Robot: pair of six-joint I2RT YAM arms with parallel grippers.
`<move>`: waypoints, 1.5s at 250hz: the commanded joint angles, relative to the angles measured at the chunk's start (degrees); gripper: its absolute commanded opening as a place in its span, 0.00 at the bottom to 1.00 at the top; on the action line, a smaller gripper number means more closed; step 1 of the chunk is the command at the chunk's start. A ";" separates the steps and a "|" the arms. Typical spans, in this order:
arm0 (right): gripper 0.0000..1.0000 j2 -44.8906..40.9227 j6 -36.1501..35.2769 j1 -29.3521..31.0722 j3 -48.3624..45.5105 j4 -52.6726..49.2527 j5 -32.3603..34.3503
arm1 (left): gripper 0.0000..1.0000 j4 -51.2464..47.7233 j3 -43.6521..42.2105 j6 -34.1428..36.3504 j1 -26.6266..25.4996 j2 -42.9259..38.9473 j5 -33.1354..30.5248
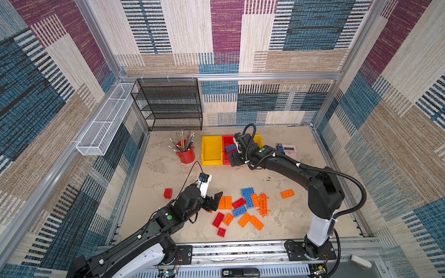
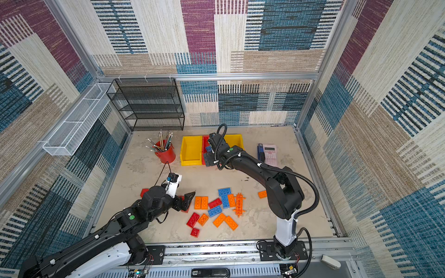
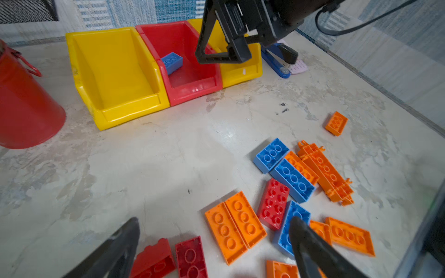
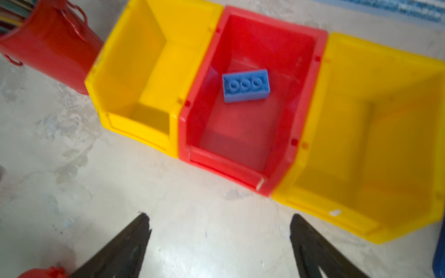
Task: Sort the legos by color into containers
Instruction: 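Return the right gripper to the pile and grasp another blue brick, then carry the second blue brick to the red bin and release it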
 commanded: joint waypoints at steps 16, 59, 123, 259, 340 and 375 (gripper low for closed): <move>0.90 -9.00 6.70 1.98 -13.29 2.73 0.63 | 0.98 1.99 -2.54 -0.37 -4.52 -0.01 2.11; 0.89 -16.84 10.93 3.78 -23.38 2.38 0.82 | 0.99 4.96 -3.42 -0.97 -12.18 3.23 -2.06; 0.88 -18.76 14.22 5.57 -30.20 3.78 0.83 | 0.99 5.26 -1.15 -0.28 -19.35 8.78 -6.89; 0.83 -10.79 15.30 7.52 -27.64 6.51 0.15 | 0.99 4.08 -6.86 0.08 -19.91 -0.64 -12.73; 0.70 -5.63 15.88 7.70 -25.17 4.12 2.66 | 0.99 3.14 -7.65 0.26 -19.92 -3.21 -14.23; 0.64 -4.02 15.90 7.71 -24.14 3.66 3.30 | 0.99 3.37 -7.72 0.52 -19.82 -3.04 -14.36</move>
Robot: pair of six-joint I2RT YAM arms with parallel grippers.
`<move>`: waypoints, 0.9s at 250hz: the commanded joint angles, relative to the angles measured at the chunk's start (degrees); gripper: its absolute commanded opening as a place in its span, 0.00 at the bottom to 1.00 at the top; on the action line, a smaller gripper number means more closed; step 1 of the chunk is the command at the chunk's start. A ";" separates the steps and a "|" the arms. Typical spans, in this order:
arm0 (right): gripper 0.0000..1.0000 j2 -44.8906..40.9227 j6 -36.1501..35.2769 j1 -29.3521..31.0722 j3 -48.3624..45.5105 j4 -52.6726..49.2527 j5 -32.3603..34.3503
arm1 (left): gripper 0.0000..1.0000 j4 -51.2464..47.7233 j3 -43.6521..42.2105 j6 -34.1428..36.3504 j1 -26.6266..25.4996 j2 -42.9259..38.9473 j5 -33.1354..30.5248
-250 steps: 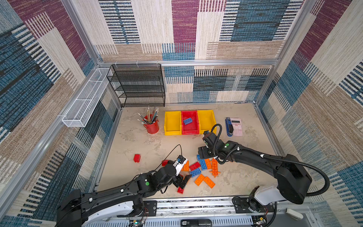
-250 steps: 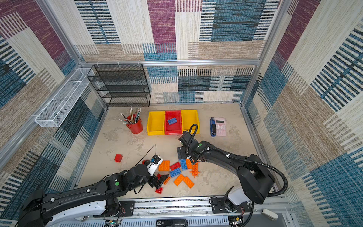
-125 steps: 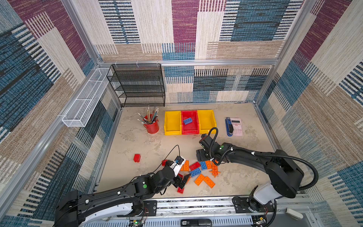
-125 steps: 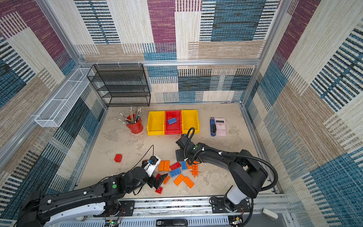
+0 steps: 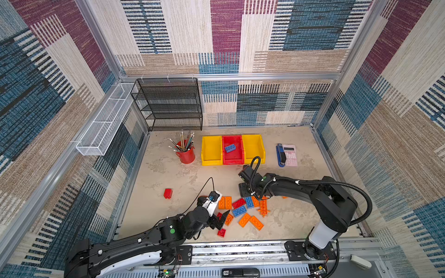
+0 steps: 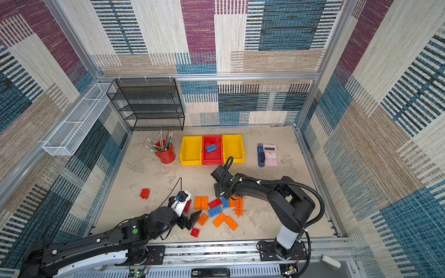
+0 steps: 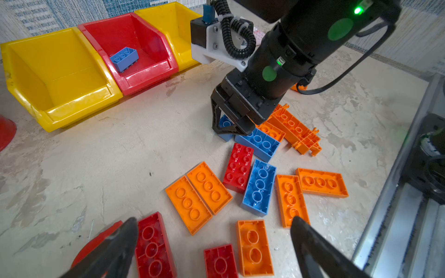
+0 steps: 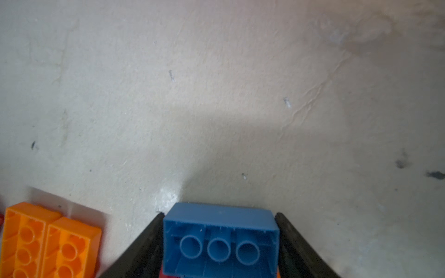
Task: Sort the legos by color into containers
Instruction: 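Carry the second blue brick to the red bin and release it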
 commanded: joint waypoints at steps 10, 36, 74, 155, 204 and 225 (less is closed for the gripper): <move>0.62 1.39 0.72 0.12 1.01 -1.13 1.50 | 0.99 -0.40 0.00 0.57 -0.04 0.03 -0.85; 0.60 0.66 0.40 0.12 2.25 -1.41 2.28 | 0.99 -0.69 0.11 0.59 0.05 -0.21 -0.87; 0.60 0.11 -2.80 0.12 8.56 -3.22 5.53 | 0.99 -1.20 0.45 -0.02 0.07 -0.56 -1.54; 0.60 10.95 -12.38 -4.15 31.55 -4.50 6.02 | 0.99 -2.09 5.39 2.37 1.07 2.86 -2.96; 0.61 19.89 -15.81 -7.41 43.90 -5.79 3.09 | 0.99 0.56 7.91 3.84 7.33 5.50 2.60; 0.62 23.78 -16.75 -8.85 48.60 -6.88 1.94 | 0.99 2.22 8.45 3.71 11.83 7.15 7.30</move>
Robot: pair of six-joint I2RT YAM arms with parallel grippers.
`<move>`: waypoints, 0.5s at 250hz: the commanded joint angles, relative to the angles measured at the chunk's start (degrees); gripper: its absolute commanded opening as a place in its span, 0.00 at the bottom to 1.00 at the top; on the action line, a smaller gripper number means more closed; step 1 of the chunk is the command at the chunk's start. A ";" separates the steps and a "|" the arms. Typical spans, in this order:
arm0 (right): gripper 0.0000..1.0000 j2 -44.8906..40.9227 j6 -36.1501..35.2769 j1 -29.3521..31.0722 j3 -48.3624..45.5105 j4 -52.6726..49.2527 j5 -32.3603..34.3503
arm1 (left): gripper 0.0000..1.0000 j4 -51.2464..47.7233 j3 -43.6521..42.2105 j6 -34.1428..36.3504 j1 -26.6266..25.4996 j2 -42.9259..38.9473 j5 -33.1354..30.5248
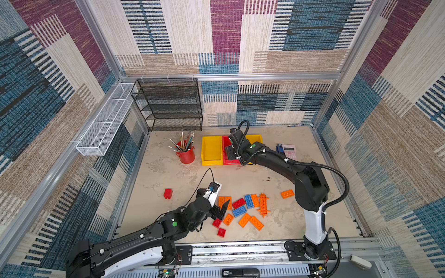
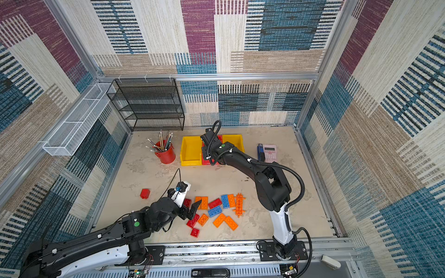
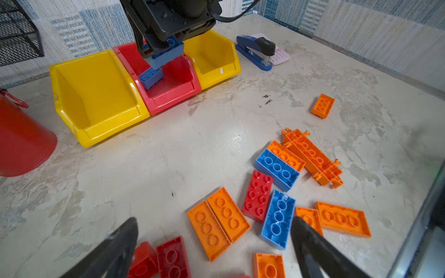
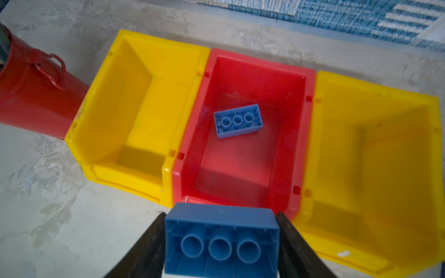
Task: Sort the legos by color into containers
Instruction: 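Carry the second blue brick to the red bin and release it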
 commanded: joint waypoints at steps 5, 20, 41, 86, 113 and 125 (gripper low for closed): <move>0.62 4.73 -2.97 -1.71 5.77 -1.40 -2.56 | 0.99 3.45 1.28 1.57 5.69 2.15 7.71; 0.62 7.04 -3.42 -2.54 8.42 -1.94 -3.12 | 0.99 4.38 1.83 1.48 8.59 3.59 10.78; 0.63 10.02 -4.06 -3.33 12.09 -2.83 -3.27 | 0.99 4.95 3.05 1.91 11.49 5.68 13.83; 0.65 15.23 -5.36 -4.00 19.26 -4.89 -2.89 | 0.99 5.29 5.65 2.12 14.81 9.47 17.62; 0.80 17.14 -5.84 -4.22 22.44 -5.73 -2.93 | 0.99 5.82 5.62 1.51 15.43 10.23 18.35; 0.85 17.95 -5.98 -4.31 24.14 -6.67 -2.45 | 0.99 5.74 5.45 1.57 15.45 10.00 18.03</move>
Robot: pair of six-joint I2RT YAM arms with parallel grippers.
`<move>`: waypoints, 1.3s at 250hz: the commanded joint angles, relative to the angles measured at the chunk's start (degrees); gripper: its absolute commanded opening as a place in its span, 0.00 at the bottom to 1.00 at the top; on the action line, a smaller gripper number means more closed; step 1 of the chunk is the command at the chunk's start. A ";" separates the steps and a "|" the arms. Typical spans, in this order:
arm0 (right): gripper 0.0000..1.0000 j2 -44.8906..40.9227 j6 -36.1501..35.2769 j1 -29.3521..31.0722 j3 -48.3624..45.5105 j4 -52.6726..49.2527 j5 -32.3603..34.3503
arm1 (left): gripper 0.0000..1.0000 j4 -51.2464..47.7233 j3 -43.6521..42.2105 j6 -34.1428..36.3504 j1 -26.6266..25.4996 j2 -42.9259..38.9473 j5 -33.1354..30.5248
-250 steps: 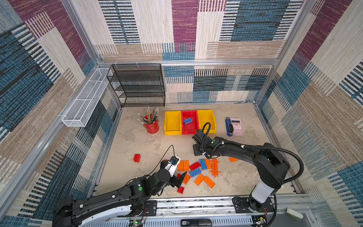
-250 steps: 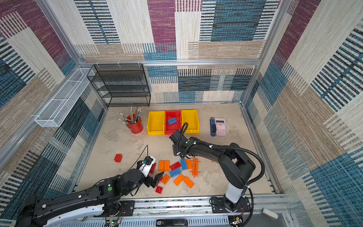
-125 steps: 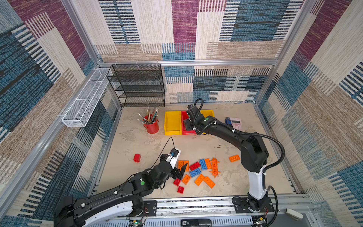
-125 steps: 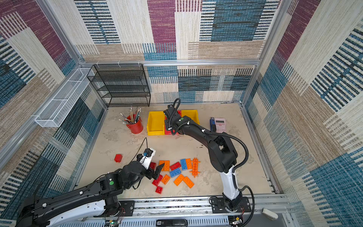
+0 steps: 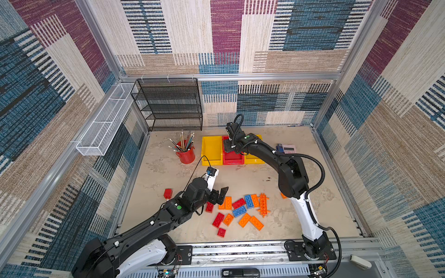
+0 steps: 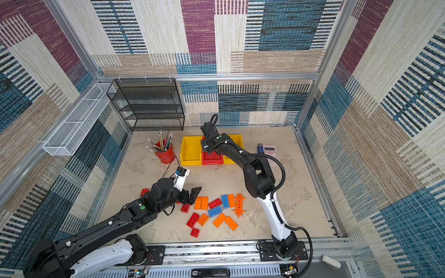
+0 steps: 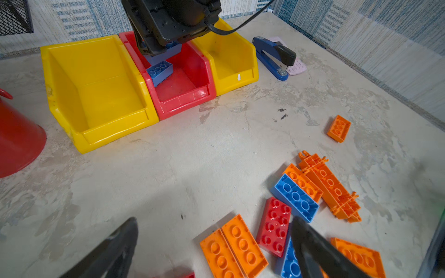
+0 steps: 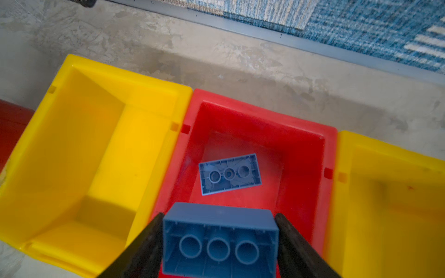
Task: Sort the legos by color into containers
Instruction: 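Carry the second blue brick to the red bin and release it, then move the right gripper back to a blue brick beside orange bricks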
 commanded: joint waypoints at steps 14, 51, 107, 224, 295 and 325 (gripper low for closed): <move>0.88 2.12 -1.33 -0.27 4.78 -2.70 0.68 | 0.99 1.34 0.13 0.41 0.35 -0.49 1.22; 0.89 -0.93 -1.38 -0.21 2.80 -3.08 -0.35 | 0.99 0.44 -1.06 -0.78 0.35 -4.42 0.94; 0.85 -17.31 2.42 2.39 -19.23 3.73 -2.02 | 0.98 -3.49 -1.43 -3.56 -0.71 -9.70 4.63; 0.62 -49.06 16.93 11.58 -64.68 7.09 -2.36 | 0.99 -3.57 -8.39 -7.28 -19.10 -15.99 -5.38; 0.59 -55.70 21.11 13.88 -72.91 6.88 -3.80 | 0.99 -5.78 -7.94 -7.04 -20.32 -17.20 -5.53; 0.58 -55.48 21.88 15.54 -74.34 7.23 -4.34 | 0.99 -6.09 -8.57 -7.46 -20.39 -18.60 -5.60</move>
